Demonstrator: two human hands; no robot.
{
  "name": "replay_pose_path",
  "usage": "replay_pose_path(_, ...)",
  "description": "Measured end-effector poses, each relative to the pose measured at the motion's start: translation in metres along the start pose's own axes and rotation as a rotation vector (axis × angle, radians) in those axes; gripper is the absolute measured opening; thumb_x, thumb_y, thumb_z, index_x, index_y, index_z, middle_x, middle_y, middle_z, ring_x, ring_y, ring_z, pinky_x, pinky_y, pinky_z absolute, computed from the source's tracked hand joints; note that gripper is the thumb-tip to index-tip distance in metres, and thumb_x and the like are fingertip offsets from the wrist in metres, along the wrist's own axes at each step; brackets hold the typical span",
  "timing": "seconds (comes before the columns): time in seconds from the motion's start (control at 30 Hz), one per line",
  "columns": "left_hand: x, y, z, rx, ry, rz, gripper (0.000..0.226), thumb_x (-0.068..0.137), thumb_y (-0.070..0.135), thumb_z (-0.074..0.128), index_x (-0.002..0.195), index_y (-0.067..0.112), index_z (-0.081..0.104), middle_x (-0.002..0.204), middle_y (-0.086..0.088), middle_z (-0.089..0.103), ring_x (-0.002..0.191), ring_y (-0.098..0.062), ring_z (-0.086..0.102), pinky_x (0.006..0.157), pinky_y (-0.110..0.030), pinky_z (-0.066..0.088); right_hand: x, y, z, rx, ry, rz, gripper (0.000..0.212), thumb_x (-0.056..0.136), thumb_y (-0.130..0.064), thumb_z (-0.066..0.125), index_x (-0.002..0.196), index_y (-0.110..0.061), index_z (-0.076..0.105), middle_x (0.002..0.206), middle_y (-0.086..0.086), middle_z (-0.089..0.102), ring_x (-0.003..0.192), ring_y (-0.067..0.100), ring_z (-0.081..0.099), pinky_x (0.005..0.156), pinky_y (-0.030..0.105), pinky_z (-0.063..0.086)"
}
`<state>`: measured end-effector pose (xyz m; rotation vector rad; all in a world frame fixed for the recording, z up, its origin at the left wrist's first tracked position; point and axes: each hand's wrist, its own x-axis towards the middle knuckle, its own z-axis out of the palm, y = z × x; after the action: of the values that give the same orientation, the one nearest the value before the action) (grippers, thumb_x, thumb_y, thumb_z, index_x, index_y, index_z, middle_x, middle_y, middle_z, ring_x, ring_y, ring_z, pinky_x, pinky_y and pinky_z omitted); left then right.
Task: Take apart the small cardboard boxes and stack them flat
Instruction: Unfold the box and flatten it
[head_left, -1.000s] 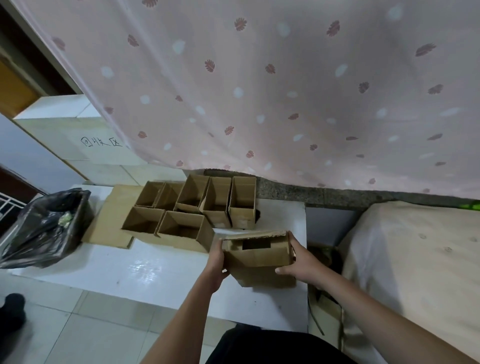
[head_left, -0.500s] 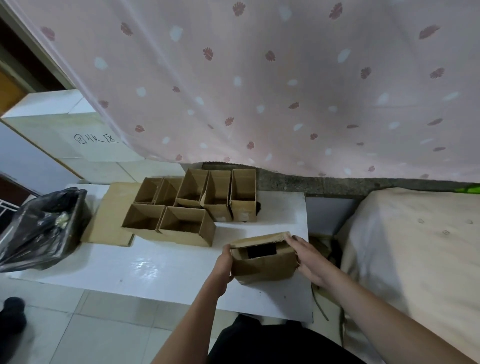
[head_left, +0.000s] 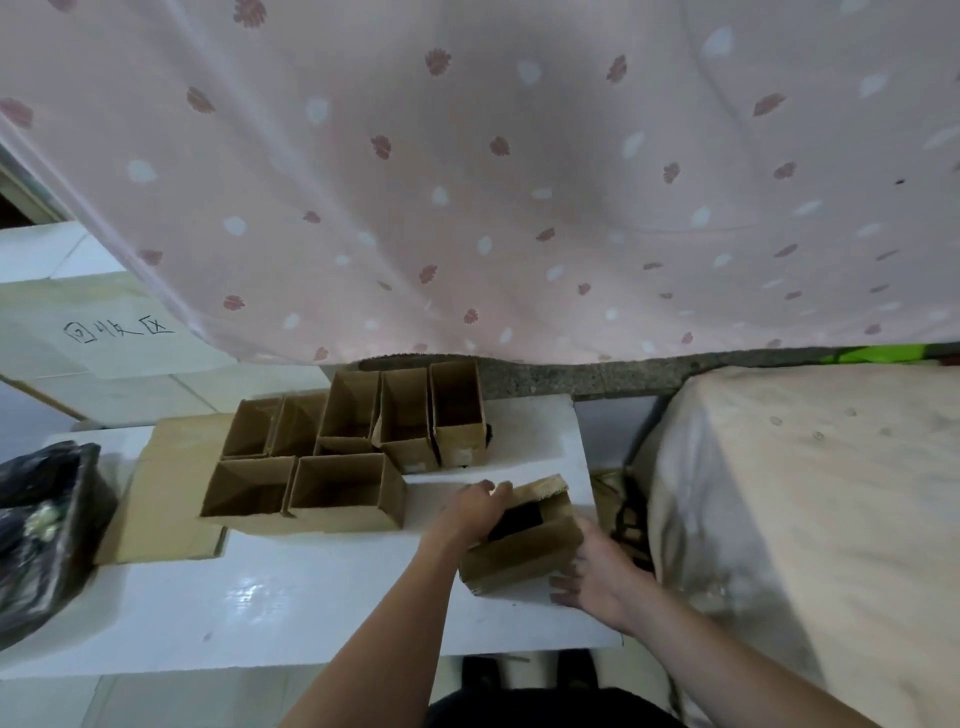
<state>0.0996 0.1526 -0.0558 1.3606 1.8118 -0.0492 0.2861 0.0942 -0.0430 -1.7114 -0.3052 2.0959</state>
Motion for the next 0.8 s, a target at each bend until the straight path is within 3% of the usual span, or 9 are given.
replay_pose_path(0.1, -0.002, 0.0, 0.002, 0.082, -0.029, -0.009, 0.064, 0.102, 0.06, 0.02, 0.137, 0.018, 0.053, 0.137, -0.011, 0.057, 0.121, -0.027, 0.055, 0.099, -0.038, 0.041, 0.002, -0.006, 0.013, 0.009, 0.03, 0.001, 0.059, 0.095, -0.065, 0.042, 0.109, -0.011, 0.063, 0.09, 0.011, 0.069, 0.081, 0.025, 0.059, 0.068, 0.033, 0.044)
replay_pose_path(0.17, -0.005, 0.0, 0.002, 0.063, -0.052, -0.026, 0.067, 0.101, 0.062, 0.018, 0.134, 0.017, 0.055, 0.133, -0.012, 0.06, 0.114, -0.027, 0.057, 0.091, -0.036, 0.041, 0.005, -0.014, 0.019, 0.029, 0.025, -0.001, 0.057, 0.094, -0.067, 0.041, 0.11, -0.016, 0.061, 0.095, 0.008, 0.071, 0.084, 0.024, 0.061, 0.066, 0.032, 0.045)
replay_pose_path(0.27, -0.013, -0.004, 0.005, -0.037, -0.1, -0.061, 0.069, 0.1, 0.063, 0.02, 0.135, 0.013, 0.053, 0.132, -0.014, 0.059, 0.111, -0.029, 0.058, 0.092, -0.038, 0.047, 0.015, -0.023, 0.023, -0.008, 0.035, -0.04, 0.059, 0.094, -0.064, 0.047, 0.129, -0.018, 0.056, 0.13, 0.008, 0.061, 0.12, 0.028, 0.056, 0.097, 0.042, 0.048)
replay_pose_path(0.33, -0.019, -0.008, 0.009, -0.187, -0.14, -0.097, 0.064, 0.1, 0.06, 0.027, 0.136, 0.013, 0.05, 0.128, -0.013, 0.06, 0.108, -0.031, 0.061, 0.088, -0.043, 0.056, 0.022, -0.027, 0.026, -0.124, 0.075, -0.078, 0.058, 0.095, -0.058, 0.051, 0.136, -0.017, 0.054, 0.133, 0.007, 0.06, 0.124, 0.027, 0.054, 0.11, 0.046, 0.04)
replay_pose_path(0.43, -0.027, -0.015, 0.016, -0.296, -0.169, -0.121, 0.059, 0.098, 0.057, 0.038, 0.134, 0.013, 0.05, 0.12, -0.01, 0.062, 0.098, -0.028, 0.067, 0.08, -0.043, 0.061, 0.027, -0.029, 0.03, -0.331, 0.147, -0.187, 0.044, 0.095, -0.046, 0.056, 0.127, -0.015, 0.056, 0.124, 0.005, 0.062, 0.115, 0.025, 0.057, 0.101, 0.042, 0.044)
replay_pose_path(0.57, -0.03, -0.014, 0.023, -0.327, -0.119, -0.119, 0.055, 0.094, 0.057, 0.051, 0.128, 0.013, 0.051, 0.117, -0.007, 0.061, 0.102, -0.026, 0.062, 0.075, -0.037, 0.059, 0.027, -0.026, 0.034, -0.521, 0.231, -0.31, 0.017, 0.09, -0.033, 0.067, 0.101, -0.021, 0.061, 0.093, -0.008, 0.064, 0.084, 0.008, 0.059, 0.066, 0.026, 0.046)
replay_pose_path(0.63, -0.031, -0.01, 0.023, -0.278, -0.054, -0.074, 0.053, 0.093, 0.054, 0.057, 0.123, 0.01, 0.053, 0.109, -0.005, 0.061, 0.091, -0.021, 0.06, 0.064, -0.028, 0.053, 0.026, -0.024, 0.037, -0.622, 0.261, -0.347, 0.019, 0.088, -0.031, 0.07, 0.103, -0.022, 0.062, 0.094, -0.009, 0.065, 0.086, 0.009, 0.061, 0.069, 0.026, 0.049)
replay_pose_path(0.7, -0.031, -0.007, 0.021, -0.209, -0.01, -0.036, 0.042, 0.093, 0.048, 0.06, 0.112, 0.01, 0.056, 0.101, -0.004, 0.063, 0.08, -0.017, 0.057, 0.057, -0.022, 0.048, 0.026, -0.022, 0.039, -0.694, 0.294, -0.368, 0.027, 0.087, -0.029, 0.071, 0.109, -0.016, 0.065, 0.103, -0.001, 0.068, 0.095, 0.018, 0.064, 0.082, 0.031, 0.053)
replay_pose_path(0.8, -0.032, -0.006, 0.018, -0.201, 0.004, -0.036, 0.027, 0.094, 0.038, 0.061, 0.101, 0.013, 0.055, 0.093, -0.003, 0.061, 0.078, -0.018, 0.058, 0.06, -0.024, 0.051, 0.026, -0.022, 0.039, -0.719, 0.33, -0.379, 0.037, 0.087, -0.03, 0.072, 0.117, -0.009, 0.065, 0.112, 0.007, 0.069, 0.102, 0.023, 0.064, 0.09, 0.035, 0.053)
